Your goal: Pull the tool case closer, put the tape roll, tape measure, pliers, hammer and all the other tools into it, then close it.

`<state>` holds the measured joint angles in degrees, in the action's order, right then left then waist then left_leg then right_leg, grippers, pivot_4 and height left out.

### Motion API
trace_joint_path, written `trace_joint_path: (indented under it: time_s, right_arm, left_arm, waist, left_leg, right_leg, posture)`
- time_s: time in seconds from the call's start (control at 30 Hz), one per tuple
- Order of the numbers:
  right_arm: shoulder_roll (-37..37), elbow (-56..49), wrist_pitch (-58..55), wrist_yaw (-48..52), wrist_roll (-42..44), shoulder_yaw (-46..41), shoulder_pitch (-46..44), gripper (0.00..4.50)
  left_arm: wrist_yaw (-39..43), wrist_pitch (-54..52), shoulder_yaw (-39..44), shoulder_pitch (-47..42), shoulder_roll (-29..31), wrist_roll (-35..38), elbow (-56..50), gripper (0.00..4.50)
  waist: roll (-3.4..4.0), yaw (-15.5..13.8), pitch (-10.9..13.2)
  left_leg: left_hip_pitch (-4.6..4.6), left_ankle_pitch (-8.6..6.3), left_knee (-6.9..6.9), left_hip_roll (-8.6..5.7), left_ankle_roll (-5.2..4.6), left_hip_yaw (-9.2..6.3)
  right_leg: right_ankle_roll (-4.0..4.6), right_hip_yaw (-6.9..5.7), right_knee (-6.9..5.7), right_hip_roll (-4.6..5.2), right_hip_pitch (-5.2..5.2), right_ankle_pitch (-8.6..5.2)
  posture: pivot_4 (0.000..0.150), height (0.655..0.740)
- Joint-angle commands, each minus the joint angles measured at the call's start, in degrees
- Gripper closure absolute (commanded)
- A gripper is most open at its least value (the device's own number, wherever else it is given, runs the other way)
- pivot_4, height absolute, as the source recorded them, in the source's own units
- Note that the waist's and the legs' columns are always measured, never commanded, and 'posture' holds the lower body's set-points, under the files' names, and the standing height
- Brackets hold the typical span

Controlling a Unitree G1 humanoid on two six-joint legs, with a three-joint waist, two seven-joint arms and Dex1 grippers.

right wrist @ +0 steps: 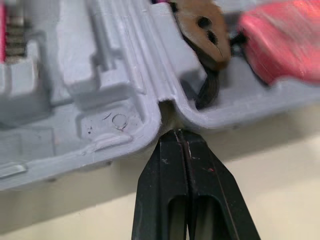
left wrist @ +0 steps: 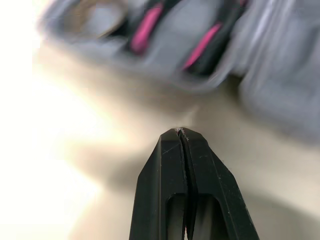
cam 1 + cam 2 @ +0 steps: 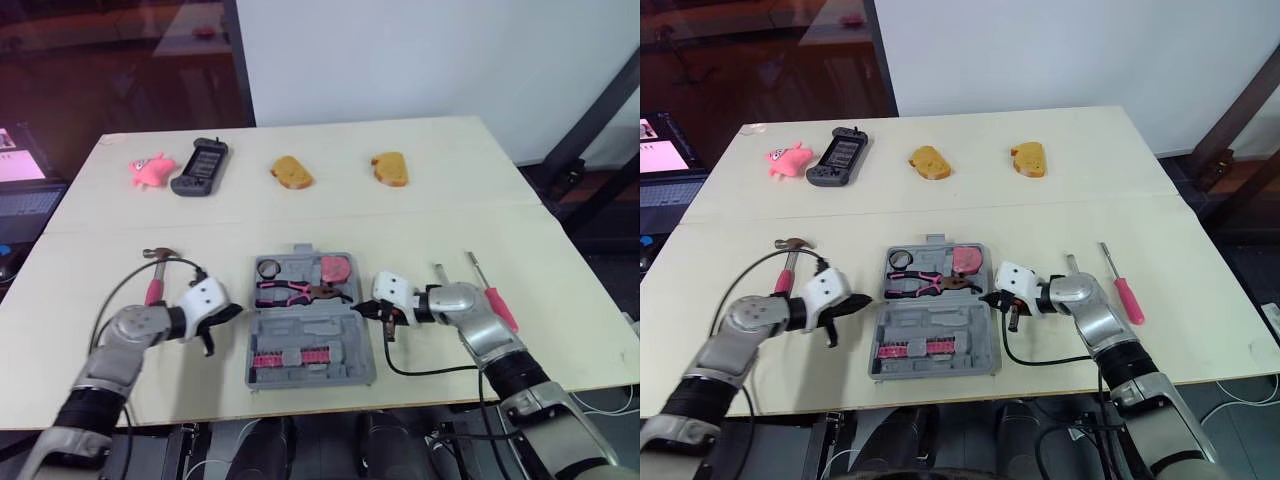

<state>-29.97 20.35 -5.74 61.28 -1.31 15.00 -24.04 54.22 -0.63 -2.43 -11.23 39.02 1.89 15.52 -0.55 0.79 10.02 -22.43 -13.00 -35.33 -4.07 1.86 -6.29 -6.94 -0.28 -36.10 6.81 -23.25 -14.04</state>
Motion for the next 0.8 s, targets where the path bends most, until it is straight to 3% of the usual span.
trace_joint_path:
  time_s: [0.03,0.13,0.3,0.33,0.53,0.8]
  right_arm:
    - [-3.8,-3.5,-0.6,2.2,4.1,-4.7,1.6,4.23]
    - [-6.5,-7.0,-2.0,4.1,7.9,-8.0,3.2,3.11]
    - [-13.7,-13.8,-7.8,7.7,17.5,-18.4,7.6,0.56]
    - [-14.8,-14.4,-8.9,7.8,18.9,-20.2,8.5,0.02]
    - [-18.7,-13.5,-13.9,7.8,25.7,-30.6,13.7,0.02]
    - [-21.0,-5.7,-13.3,4.2,27.9,-41.4,18.4,0.02]
  left_arm:
    - [0.4,-0.1,5.1,1.9,2.3,3.9,-1.7,3.93]
    - [1.2,-1.6,8.3,4.2,3.7,6.7,-4.0,2.64]
    - [4.8,-4.0,18.7,11.6,7.2,15.8,-9.6,0.04]
    - [5.3,-4.3,20.8,12.8,7.8,17.5,-9.9,0.00]
    - [8.3,-2.5,31.7,18.5,10.0,22.6,-7.1,0.00]
    - [12.2,4.3,45.1,23.8,12.6,25.3,8.2,0.00]
  waist:
    - [0.01,-0.2,0.0]
    - [0.01,-0.1,0.0]
    - [0.00,0.0,0.1]
    - [0.00,0.0,0.1]
    - [0.00,-0.2,0.1]
    - [0.00,-0.1,0.1]
  left_leg:
    - [-0.01,0.00,0.00,0.00,0.00,0.00]
    - [-0.01,0.00,-0.01,0.01,0.00,0.01]
    - [-0.08,-0.01,0.07,0.14,0.00,0.01]
    - [-0.10,-0.01,0.08,0.15,0.00,0.01]
    - [-0.10,-0.02,0.07,0.20,0.00,0.05]
    - [-0.12,-0.03,0.10,0.25,-0.01,0.15]
  right_leg:
    - [-0.01,0.00,0.02,0.04,0.01,-0.01]
    - [-0.02,0.00,0.05,0.06,0.04,-0.01]
    - [-0.01,0.01,0.05,0.05,-0.08,-0.02]
    - [0.00,0.01,0.07,0.05,-0.10,-0.03]
    - [0.21,0.01,0.14,0.06,-0.05,-0.16]
    - [0.29,0.01,0.28,0.09,-0.06,-0.21]
  posture:
    - [0.150,0.7400]
    - [0.150,0.7400]
    - [0.150,0.7400]
    - [0.150,0.7400]
    - [0.150,0.7400]
    - [0.150,0.7400]
